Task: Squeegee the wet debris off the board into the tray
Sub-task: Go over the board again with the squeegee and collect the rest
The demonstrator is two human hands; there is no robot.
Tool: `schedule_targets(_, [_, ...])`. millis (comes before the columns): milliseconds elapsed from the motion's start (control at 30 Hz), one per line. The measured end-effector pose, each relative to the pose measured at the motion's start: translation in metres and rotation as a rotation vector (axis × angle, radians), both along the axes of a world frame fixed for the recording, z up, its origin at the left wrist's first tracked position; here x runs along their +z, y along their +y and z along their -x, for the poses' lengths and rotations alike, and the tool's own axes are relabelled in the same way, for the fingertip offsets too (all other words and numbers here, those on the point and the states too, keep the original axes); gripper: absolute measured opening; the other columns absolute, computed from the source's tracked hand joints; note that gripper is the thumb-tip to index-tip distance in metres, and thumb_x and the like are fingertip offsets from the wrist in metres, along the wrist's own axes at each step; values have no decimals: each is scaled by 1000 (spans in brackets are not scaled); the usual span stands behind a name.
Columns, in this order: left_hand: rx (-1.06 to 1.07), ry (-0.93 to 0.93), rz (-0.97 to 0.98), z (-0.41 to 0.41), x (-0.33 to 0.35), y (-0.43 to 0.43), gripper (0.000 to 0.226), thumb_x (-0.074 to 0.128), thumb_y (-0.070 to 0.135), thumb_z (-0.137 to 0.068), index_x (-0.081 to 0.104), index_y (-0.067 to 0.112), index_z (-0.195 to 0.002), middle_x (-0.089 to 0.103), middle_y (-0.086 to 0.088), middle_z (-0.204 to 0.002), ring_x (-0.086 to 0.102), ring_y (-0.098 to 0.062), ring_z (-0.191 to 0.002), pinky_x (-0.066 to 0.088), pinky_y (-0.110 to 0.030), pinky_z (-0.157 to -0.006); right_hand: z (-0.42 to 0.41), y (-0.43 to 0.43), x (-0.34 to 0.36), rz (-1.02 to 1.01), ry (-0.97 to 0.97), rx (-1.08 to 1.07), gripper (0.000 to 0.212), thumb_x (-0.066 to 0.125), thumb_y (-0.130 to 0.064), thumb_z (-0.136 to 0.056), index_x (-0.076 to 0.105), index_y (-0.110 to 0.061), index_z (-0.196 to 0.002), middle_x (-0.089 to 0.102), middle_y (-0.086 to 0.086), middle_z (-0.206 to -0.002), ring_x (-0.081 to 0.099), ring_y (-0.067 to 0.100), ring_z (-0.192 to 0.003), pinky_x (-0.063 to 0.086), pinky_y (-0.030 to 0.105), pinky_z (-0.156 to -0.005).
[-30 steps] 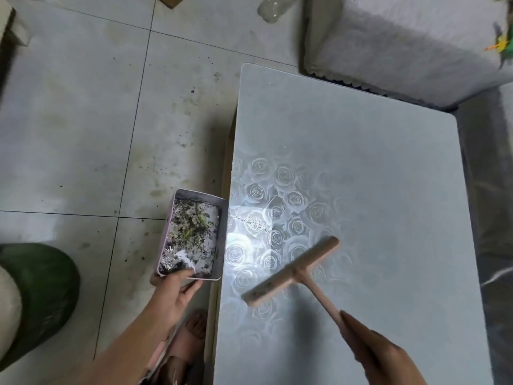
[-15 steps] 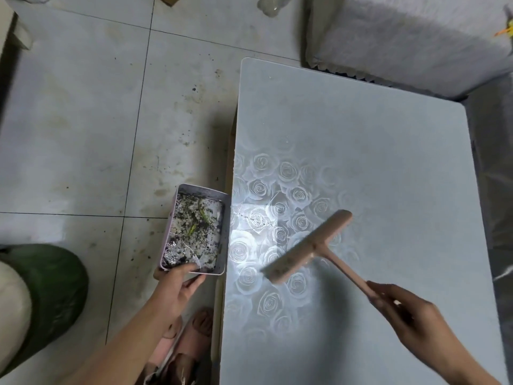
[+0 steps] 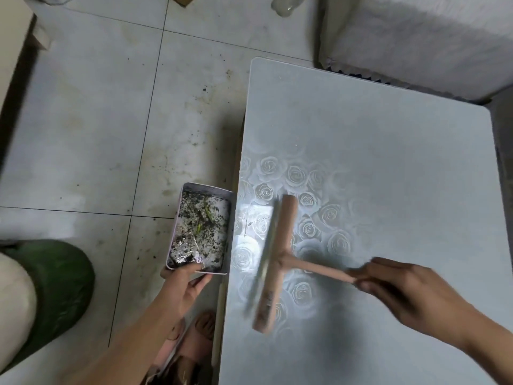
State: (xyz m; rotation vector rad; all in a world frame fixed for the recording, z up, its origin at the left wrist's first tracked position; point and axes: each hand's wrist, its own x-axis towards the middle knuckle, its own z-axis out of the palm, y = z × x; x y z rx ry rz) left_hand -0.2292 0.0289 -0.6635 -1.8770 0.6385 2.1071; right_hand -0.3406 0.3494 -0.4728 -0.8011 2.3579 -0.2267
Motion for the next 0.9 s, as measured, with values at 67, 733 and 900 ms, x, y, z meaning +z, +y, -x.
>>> schedule_targets(67, [0,-2,-3,0,1,2,13,48,-10,-91,54,0,-85,59,-15,-94,58,-25,-85,54,-41,-87,0,14,7,-70,-27,-1,20,53,-40,-94,53,-50,-111,56,-23,-86,57,-4,-72,47,20,-59])
schedule_targets(733, [51,21,6,2,8,8,13,46,-10,-92,54,-1,-86,59,-15,-88,58,-25,-84,57,-28,-58,15,-68,-36,0,-94,130,20,42,-39,-98,56,-44,-111,54,-16,-92,57,10,-81,38,25,-61])
schedule_targets(900, [62,9,11,3,7,7,12,47,-10,-91,52,0,-93,60,-17,-97,56,-32,-108,58,-39,-76,19,-51,-6,17,-64,62,23,40,-45,-96,53,-47,-115,53,-21,-86,56,3,-74,46,26,-59])
